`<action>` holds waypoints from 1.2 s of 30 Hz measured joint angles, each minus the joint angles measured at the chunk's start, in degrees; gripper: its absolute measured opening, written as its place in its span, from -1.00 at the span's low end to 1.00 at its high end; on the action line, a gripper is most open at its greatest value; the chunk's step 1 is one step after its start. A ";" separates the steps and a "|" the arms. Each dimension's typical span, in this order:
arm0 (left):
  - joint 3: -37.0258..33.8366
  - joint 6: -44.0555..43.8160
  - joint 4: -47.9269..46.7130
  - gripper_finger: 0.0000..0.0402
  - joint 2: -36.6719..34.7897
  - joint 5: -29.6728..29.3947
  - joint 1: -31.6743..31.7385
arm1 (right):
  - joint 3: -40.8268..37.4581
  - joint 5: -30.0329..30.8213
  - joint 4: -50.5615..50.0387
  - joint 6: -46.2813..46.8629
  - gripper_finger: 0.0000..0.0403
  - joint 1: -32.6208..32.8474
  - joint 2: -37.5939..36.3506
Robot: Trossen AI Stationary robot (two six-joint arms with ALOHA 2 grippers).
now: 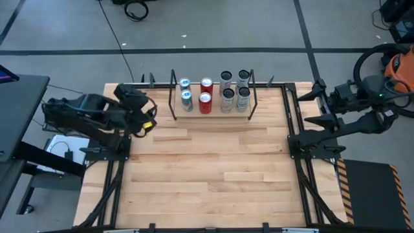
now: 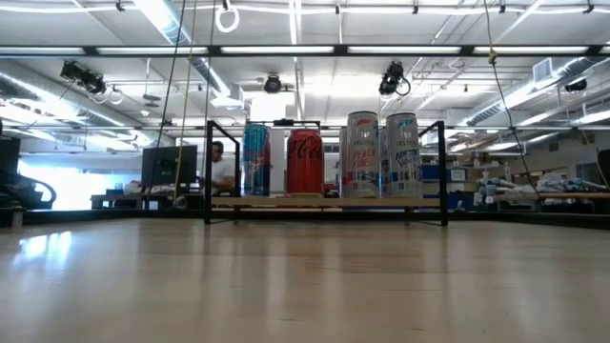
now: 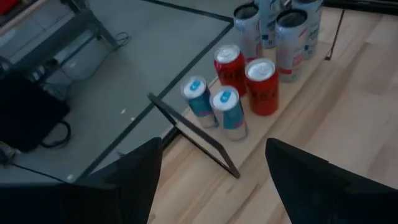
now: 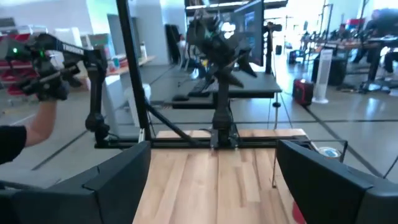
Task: Place canned beverage on shelf
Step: Return to Home Position
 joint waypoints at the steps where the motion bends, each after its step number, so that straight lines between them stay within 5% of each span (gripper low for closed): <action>1: -2.70 -1.09 1.13 0.44 -1.26 -0.15 -0.31 | -1.06 0.48 0.55 -0.07 0.78 0.01 -1.04; 14: -35.75 -2.49 29.33 0.44 -14.36 -0.76 -4.65 | -20.94 5.00 9.80 0.13 0.78 -0.01 -15.24; 19: -47.31 3.09 44.86 0.44 -16.57 0.49 -4.93 | -30.67 5.53 17.82 -0.06 0.78 -0.01 -20.26; 31: -69.13 24.12 86.17 0.44 -16.96 22.45 -4.91 | -49.17 11.87 31.12 -3.55 0.78 -0.01 -26.23; 36: -78.63 29.38 100.88 0.44 -16.96 30.44 -4.93 | -55.28 20.67 35.72 -5.05 0.78 -0.01 -26.08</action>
